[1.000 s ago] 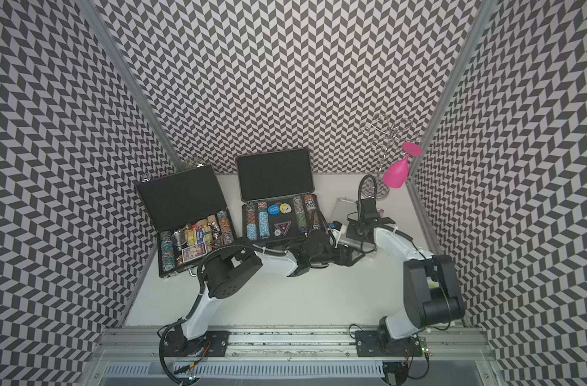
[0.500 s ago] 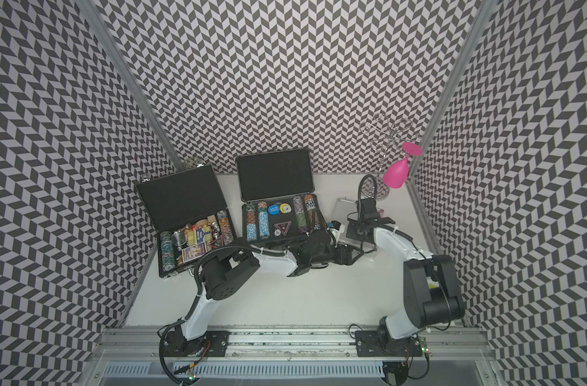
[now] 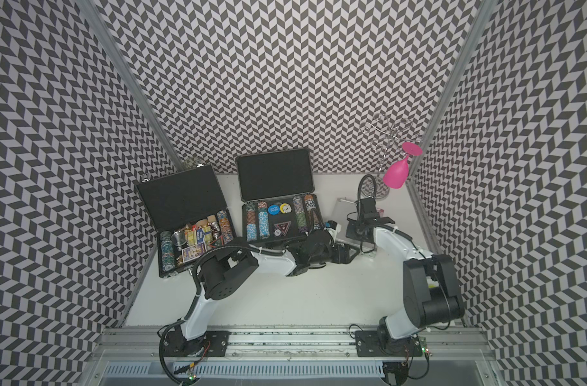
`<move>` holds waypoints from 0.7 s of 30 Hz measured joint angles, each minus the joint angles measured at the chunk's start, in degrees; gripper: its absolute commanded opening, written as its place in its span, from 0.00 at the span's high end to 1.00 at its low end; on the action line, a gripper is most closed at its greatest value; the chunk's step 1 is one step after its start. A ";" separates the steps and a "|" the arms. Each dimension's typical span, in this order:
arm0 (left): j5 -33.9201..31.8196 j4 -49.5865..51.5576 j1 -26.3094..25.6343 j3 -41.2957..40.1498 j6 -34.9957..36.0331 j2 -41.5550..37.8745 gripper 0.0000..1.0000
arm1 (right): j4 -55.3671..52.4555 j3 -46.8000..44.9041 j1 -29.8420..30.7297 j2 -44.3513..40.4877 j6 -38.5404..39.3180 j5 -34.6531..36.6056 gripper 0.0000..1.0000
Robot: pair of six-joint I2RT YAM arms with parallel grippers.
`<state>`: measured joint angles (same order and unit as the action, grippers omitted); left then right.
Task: Close the poker set cases
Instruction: Fasten the fastener on the poker set case.
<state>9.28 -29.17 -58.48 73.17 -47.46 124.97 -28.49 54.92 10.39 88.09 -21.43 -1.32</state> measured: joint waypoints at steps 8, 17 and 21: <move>-0.63 -0.28 -0.11 -1.29 0.09 -0.37 0.14 | 0.02 0.00 0.00 0.00 0.02 0.00 1.00; -0.33 0.07 -1.86 -0.90 1.05 -0.72 0.20 | 0.02 0.00 0.00 0.02 0.00 0.00 1.00; -0.22 0.31 -2.62 -0.28 0.85 -0.72 0.20 | 0.02 0.00 0.00 0.04 0.00 0.00 1.00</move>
<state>9.06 -28.86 -61.10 72.88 -46.61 124.25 -28.47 54.92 10.39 88.14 -21.43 -1.32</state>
